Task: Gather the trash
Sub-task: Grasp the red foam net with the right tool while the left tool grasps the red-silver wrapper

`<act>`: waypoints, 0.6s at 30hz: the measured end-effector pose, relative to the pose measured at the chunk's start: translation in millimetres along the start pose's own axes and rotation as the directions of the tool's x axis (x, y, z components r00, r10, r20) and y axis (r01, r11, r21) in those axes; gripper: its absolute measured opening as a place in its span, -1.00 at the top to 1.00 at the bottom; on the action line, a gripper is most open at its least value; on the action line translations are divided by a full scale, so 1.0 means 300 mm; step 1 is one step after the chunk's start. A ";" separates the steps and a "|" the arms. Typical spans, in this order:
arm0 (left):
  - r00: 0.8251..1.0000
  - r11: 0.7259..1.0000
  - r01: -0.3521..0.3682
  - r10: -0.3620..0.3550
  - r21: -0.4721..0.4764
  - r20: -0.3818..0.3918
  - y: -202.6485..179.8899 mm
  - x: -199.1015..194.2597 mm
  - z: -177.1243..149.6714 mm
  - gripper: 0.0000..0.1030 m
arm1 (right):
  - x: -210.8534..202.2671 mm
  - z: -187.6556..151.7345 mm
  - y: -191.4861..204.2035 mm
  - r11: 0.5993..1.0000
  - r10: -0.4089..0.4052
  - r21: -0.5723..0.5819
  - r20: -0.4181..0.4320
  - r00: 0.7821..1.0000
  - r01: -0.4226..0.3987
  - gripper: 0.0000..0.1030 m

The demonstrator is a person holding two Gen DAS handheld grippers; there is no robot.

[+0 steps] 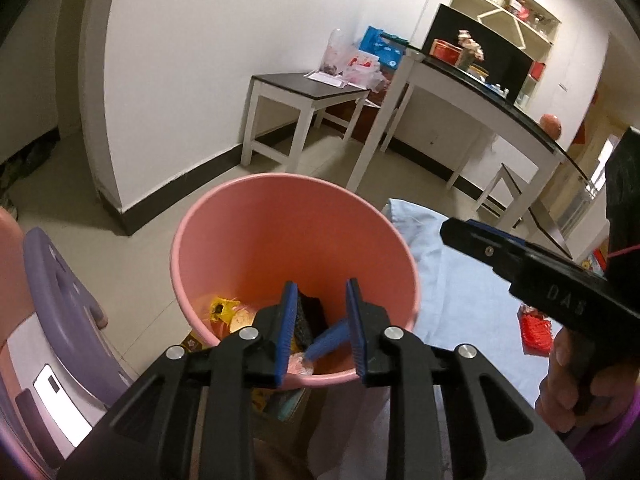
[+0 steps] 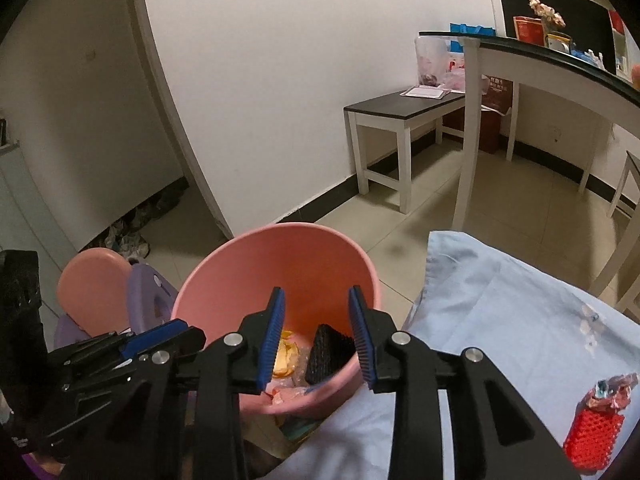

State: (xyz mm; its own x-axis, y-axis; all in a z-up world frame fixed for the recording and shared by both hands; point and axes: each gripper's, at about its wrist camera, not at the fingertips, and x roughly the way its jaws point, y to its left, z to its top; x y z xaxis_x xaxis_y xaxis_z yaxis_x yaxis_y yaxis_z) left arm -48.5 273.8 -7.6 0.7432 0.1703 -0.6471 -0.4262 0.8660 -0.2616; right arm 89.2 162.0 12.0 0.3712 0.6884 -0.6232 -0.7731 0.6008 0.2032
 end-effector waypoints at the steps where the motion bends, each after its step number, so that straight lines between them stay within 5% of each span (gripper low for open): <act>1: 1.000 1.000 -0.003 0.003 0.012 0.004 -0.009 -0.004 -0.001 0.52 | -0.012 -0.009 -0.004 1.000 0.000 0.002 -0.001 1.000 0.000 0.35; 10: 0.999 0.996 -0.002 -0.003 0.091 0.054 -0.107 -0.048 -0.021 0.52 | -0.137 -0.149 -0.086 0.999 -0.047 0.024 -0.050 0.998 0.048 0.30; 18: 0.998 0.987 0.032 -0.041 0.158 0.055 -0.214 -0.070 -0.046 0.52 | -0.307 -0.324 -0.283 0.975 -0.182 0.119 -0.054 0.982 0.187 0.30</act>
State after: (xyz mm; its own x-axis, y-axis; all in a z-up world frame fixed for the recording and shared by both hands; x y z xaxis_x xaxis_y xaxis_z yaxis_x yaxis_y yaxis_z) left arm -43.8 208.2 13.1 0.7871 0.1602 -0.5957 -0.3153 0.9345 -0.1654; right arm 70.7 8.1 -21.3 0.4775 0.5448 -0.6893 -0.6235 0.7629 0.1711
